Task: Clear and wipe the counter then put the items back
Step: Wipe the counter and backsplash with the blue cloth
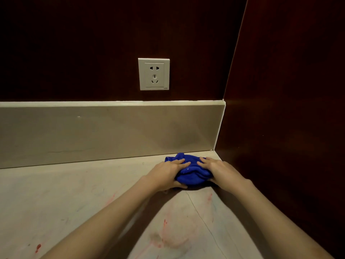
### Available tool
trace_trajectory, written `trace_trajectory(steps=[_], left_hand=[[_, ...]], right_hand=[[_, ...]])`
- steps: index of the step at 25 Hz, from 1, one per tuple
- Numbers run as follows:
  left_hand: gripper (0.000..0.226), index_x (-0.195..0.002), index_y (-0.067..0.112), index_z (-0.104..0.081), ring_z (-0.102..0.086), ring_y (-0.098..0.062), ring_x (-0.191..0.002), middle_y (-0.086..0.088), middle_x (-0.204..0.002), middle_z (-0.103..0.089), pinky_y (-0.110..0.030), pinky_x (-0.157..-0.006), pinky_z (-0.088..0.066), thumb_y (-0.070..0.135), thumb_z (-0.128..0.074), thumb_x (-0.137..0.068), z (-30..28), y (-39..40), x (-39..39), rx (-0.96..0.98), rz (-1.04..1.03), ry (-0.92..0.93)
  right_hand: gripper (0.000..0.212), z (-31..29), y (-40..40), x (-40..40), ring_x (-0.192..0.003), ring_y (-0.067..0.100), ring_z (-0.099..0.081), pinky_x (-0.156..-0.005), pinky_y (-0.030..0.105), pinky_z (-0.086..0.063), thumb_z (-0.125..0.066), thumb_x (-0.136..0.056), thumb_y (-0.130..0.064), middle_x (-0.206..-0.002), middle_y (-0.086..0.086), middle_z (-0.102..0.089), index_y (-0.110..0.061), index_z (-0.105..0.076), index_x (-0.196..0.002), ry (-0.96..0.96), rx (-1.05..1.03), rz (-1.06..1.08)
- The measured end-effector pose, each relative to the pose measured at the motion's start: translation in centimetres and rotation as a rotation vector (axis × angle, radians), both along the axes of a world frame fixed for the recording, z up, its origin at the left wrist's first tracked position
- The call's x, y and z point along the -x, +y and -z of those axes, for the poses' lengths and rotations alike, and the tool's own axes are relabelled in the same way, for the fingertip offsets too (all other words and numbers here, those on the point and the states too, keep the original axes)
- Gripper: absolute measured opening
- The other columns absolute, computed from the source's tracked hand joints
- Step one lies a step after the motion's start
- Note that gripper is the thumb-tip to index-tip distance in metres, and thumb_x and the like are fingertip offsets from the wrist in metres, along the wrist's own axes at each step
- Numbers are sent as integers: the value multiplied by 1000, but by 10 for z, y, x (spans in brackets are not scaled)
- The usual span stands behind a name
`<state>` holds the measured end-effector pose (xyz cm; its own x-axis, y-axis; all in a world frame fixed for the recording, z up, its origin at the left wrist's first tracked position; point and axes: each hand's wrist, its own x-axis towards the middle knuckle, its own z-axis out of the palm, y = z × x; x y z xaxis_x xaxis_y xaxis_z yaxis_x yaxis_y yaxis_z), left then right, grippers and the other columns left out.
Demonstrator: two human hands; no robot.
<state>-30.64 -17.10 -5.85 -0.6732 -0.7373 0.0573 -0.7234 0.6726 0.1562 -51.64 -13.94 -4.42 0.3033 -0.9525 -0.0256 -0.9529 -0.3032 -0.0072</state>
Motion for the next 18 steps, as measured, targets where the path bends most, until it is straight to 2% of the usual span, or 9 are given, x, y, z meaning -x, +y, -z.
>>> trace_trajectory(steps=[3, 6, 10, 14, 16, 18], left_hand=[[81, -151, 28, -24, -31, -19, -141, 0, -158, -24, -34, -108, -35, 51, -63, -84, 2, -27, 21, -10, -9, 8], [79, -150, 28, -26, -40, -20, -136, 2, -156, -28, -32, -101, -37, 52, -62, -84, 1, -46, 37, 35, -28, -14], [74, -146, 31, -34, -55, -25, -118, 2, -140, -53, -34, -90, -44, 56, -62, -82, 0, -58, 49, 81, -55, -8], [71, -142, 37, -37, -60, -29, -105, -3, -118, -67, -35, -82, -45, 58, -64, -79, -4, -57, 49, 43, -96, -7], [70, -142, 39, -38, -61, -28, -104, -2, -116, -67, -34, -81, -44, 56, -65, -79, -7, -52, 47, 12, -101, 4], [69, -142, 38, -38, -61, -27, -104, -2, -117, -67, -33, -80, -43, 53, -65, -80, -6, -40, 46, 14, -94, 8]], right_hand=[[57, -1, -27, 13, -140, 20, -33, -111, 31, -31, -53, -96, -21, -156, 3, -28, -25, -30, -148, 46, 14, 48], [56, -1, -51, 24, -136, 24, -40, -110, 36, -36, -54, -95, -16, -152, 6, -35, -24, -33, -147, 66, -8, 87], [44, -3, -74, 29, -120, 30, -55, -99, 42, -46, -48, -97, -12, -134, 12, -55, -22, -43, -141, 50, -35, 130], [38, -16, -73, 28, -108, 29, -58, -90, 35, -49, -55, -92, -8, -120, 9, -62, -23, -57, -127, 10, -75, 86], [40, -21, -63, 29, -104, 27, -59, -87, 32, -48, -60, -89, -8, -116, 7, -63, -25, -59, -126, -47, -109, 79], [43, -22, -47, 30, -104, 25, -59, -89, 33, -49, -64, -87, -10, -116, 6, -64, -26, -58, -127, -94, -119, 84]])
